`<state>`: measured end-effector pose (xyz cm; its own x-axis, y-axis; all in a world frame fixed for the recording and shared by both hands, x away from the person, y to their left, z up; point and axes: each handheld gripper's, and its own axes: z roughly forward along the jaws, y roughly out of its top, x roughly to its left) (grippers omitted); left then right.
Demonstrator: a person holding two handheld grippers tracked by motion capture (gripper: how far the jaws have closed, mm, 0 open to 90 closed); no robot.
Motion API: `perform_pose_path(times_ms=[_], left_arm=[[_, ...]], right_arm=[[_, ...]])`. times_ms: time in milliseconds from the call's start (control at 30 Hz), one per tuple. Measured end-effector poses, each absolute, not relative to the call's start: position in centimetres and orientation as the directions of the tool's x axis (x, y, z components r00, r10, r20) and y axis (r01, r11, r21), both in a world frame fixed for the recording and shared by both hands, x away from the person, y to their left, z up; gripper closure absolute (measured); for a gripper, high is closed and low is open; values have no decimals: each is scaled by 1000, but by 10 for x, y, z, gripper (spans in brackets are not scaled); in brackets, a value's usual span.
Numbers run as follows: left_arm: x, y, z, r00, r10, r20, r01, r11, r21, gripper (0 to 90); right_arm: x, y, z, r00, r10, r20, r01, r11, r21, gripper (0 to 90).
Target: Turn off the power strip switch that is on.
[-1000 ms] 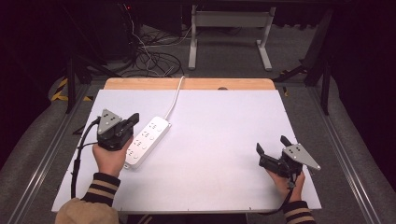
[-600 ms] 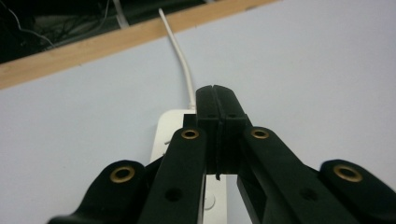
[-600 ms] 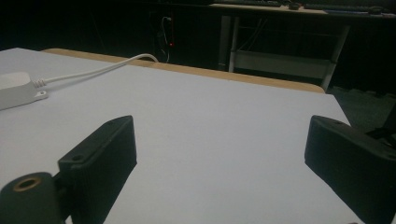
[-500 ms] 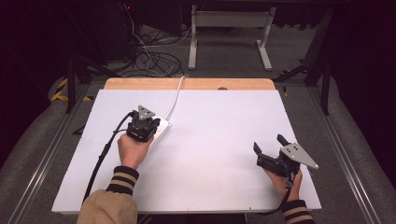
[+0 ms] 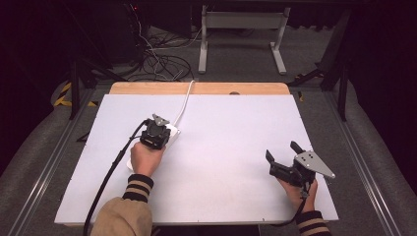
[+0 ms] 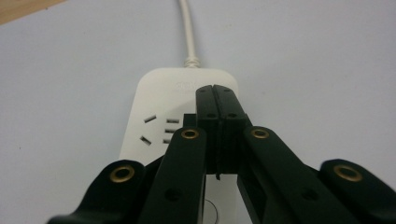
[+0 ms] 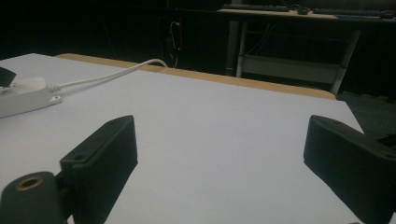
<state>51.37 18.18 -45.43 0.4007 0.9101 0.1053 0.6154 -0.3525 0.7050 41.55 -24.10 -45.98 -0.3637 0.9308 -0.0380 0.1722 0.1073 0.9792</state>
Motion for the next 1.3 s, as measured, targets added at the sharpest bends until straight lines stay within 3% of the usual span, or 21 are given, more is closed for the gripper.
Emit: perform_pose_path(times_ms=[267,400,867,1300], left_arm=[[515,182,-458,355,924,143,633,-350,691,900],[512,189,-462,373,922,105,610,-329,720,900],[513,180,-460,374,917,137,616,-357,702,900],[513,180,-460,409,909,81,626,-344,700,900]], right_arm=[[414,-243,-460,-357,933,-36,173,104,979,107],[414,-242,-459,-360,932,-40,170,107,980,107],[416,-236,-459,-370,928,-53,165,121,979,108],[414,-236,-457,-361,930,-60,161,125,979,109]])
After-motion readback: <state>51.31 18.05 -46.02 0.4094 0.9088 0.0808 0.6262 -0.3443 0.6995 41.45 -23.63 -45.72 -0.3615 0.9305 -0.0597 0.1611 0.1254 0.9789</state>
